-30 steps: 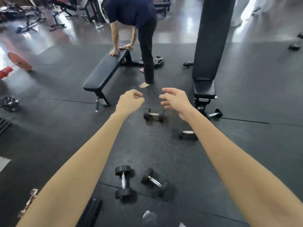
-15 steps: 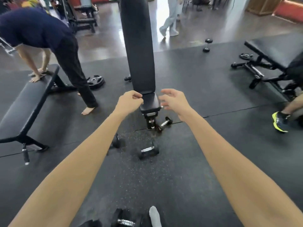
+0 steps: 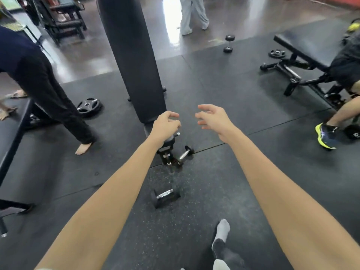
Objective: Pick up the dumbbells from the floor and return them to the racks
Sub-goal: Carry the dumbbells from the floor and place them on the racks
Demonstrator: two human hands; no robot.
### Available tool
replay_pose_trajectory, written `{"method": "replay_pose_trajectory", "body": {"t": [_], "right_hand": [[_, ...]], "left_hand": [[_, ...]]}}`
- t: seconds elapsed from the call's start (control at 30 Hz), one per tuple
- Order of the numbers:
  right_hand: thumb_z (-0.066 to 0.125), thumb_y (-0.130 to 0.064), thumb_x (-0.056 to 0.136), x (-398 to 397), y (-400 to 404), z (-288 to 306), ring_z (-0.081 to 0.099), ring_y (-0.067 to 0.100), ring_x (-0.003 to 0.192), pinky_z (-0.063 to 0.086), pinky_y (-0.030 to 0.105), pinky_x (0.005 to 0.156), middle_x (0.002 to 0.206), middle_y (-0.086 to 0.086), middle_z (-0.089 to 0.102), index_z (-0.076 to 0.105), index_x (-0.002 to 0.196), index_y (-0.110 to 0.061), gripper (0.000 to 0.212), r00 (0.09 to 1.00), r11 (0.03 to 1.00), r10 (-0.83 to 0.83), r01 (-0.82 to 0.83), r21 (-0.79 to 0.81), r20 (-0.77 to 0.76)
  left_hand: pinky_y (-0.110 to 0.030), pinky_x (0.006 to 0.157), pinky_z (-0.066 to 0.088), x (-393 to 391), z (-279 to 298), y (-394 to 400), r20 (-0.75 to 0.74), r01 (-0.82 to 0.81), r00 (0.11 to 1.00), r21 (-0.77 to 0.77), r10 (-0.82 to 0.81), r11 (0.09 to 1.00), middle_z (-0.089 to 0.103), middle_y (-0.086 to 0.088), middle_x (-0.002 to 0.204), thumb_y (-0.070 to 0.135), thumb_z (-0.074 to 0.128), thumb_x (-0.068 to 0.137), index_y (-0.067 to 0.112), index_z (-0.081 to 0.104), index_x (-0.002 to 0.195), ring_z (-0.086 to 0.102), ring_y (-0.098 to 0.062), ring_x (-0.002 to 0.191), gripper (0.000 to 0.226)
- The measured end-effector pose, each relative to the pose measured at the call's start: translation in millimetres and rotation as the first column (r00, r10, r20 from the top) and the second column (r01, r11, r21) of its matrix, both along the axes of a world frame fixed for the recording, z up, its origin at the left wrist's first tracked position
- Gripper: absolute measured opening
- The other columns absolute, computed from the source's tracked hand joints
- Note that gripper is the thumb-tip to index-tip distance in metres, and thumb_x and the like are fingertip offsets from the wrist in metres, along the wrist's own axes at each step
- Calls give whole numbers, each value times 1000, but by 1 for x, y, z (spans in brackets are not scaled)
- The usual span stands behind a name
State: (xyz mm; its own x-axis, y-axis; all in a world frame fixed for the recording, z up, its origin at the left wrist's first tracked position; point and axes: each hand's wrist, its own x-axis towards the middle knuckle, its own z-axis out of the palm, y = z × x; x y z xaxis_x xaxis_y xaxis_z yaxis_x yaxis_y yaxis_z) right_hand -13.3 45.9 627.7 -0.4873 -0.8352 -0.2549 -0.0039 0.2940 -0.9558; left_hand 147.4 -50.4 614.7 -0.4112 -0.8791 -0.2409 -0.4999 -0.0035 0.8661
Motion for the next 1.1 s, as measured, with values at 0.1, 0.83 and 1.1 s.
{"method": "replay_pose_trajectory", "body": {"t": [0.1, 0.83, 1.1], "right_hand": [[68, -18, 95, -48, -34, -15, 70, 18, 93, 59, 40, 94, 119, 4, 71, 62, 138, -21, 43, 1000, 999, 27, -27, 36, 0], [63, -14, 98, -199, -330, -238, 69, 22, 96, 57, 32, 83, 126, 8, 71, 65, 126, -21, 28, 950, 837, 265, -311, 450, 162], [61, -13, 99, -220, -421, -409, 67, 20, 90, 58, 36, 84, 120, 8, 74, 67, 124, -18, 26, 910, 747, 359, -414, 520, 209]], "left_hand": [[-28, 70, 51, -42, -17, -25, 2, -16, 1000, 47, 16, 999, 72, 0, 85, 8, 64, 88, 18, 66, 119, 65, -15, 77, 33], [-35, 77, 52, -179, -258, -243, 162, -461, 882, 495, 443, 737, 72, -5, 100, 11, 62, 93, 26, 66, 98, 63, -19, 79, 16], [-32, 75, 45, -210, -425, -296, 256, -536, 830, 613, 495, 581, 69, -3, 90, 16, 68, 89, 27, 69, 93, 59, -18, 80, 11]]}}
